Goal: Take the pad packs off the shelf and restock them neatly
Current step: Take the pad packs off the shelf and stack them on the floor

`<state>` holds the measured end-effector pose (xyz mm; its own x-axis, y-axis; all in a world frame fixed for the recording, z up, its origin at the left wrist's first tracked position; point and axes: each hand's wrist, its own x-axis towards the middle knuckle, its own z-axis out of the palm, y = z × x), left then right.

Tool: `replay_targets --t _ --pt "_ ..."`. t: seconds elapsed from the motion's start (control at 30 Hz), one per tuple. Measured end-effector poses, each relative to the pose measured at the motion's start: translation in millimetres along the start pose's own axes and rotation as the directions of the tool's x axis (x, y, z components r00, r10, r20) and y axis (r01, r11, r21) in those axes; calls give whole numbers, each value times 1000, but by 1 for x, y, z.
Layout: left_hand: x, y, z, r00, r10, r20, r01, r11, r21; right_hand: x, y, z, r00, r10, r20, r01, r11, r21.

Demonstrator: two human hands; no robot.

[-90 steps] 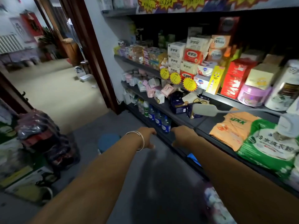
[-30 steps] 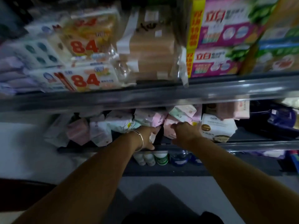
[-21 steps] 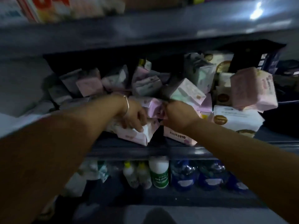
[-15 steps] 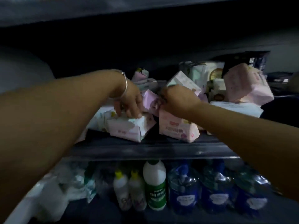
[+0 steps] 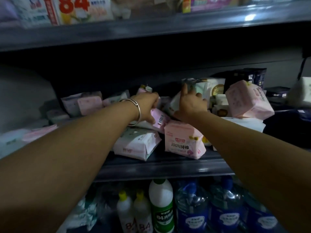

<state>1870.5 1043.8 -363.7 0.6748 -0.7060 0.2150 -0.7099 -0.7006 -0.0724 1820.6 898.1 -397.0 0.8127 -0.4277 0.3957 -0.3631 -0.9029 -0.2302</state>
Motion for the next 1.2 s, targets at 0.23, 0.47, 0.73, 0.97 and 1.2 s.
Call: replay_targets --t 0.23,0.47,0.73,0.97,1.2 --pt "2 -3 19 994 -40 105 13 970 243 6 7 -8 982 -78 -170 100 987 128" --pt "2 -20 19 997 40 -69 -34 996 85 -15 9 -10 968 31 -249 70 920 386" --pt "-36 -39 -11 952 26 -305 -14 999 44 -44 -10 -30 961 123 -249 85 726 683" --pt "-78 -42 -20 932 -114 -344 100 993 -58 -68 -24 -41 963 196 -186 29 610 792" --pt "-88 -45 -31 925 -157 -347 116 984 -135 -71 -23 -54 939 311 -144 -53 549 834"
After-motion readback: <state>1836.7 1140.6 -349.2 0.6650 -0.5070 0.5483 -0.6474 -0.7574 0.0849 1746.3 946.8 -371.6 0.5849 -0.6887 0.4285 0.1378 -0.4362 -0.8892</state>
